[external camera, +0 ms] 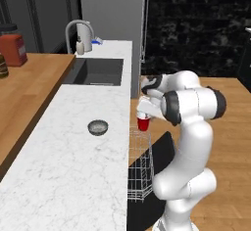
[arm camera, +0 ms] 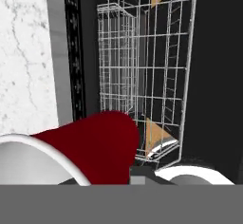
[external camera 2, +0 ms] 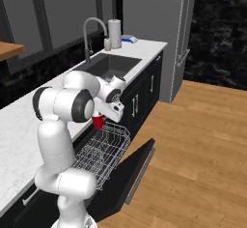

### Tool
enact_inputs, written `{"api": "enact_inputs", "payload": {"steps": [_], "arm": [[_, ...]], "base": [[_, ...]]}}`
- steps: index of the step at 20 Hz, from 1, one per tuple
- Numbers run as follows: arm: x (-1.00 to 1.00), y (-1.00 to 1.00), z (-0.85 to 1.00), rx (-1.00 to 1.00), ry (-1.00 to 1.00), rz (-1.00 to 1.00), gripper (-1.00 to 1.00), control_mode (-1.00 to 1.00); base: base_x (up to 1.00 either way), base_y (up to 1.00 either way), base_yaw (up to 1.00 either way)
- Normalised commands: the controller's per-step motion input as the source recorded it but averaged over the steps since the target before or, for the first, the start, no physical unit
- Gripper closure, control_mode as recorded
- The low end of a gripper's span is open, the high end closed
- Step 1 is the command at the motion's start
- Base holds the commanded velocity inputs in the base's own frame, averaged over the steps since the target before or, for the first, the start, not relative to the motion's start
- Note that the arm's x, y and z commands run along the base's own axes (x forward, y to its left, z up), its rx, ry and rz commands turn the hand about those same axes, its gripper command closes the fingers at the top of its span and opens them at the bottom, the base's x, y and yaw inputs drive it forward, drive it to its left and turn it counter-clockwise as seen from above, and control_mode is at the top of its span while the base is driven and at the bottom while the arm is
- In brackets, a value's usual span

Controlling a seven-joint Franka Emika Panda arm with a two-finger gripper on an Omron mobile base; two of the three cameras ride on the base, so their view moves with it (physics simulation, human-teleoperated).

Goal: Pick up the cup and bowl from the counter, place them in the dishwasher, and close the dishwasher door.

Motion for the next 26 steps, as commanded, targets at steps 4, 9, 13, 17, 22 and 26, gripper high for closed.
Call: {"api": "enact_inputs", "payload": {"steps": [4, 9, 13, 17, 22, 26], "arm": [[-0.62, -0.60, -0.38, 0.03, -0.03, -0.09, 1.00, -1.00], [0.13, -0.02, -0.59, 0.00, 0.00, 0.01, 1.00, -1.00], [0.25, -0.19, -0.62, 0.12, 0.00, 0.11, 1.00, -1.00], [0.32, -0.17, -0.44, 0.29, 0.00, 0.06, 1.00, -1.00], [0.51, 0.04, -0.41, 0.16, 0.00, 0.01, 1.00, -1.00], [0.55, 0.05, -0.45, 0.00, 0.01, 0.00, 1.00, -1.00]], "base": [[0.00, 0.00, 0.00], [0.00, 0.00, 0.00], [0.00, 0.00, 0.00], [0.00, 0.00, 0.00], [0.00, 0.00, 0.00], [0.00, 0.00, 0.00]]}}
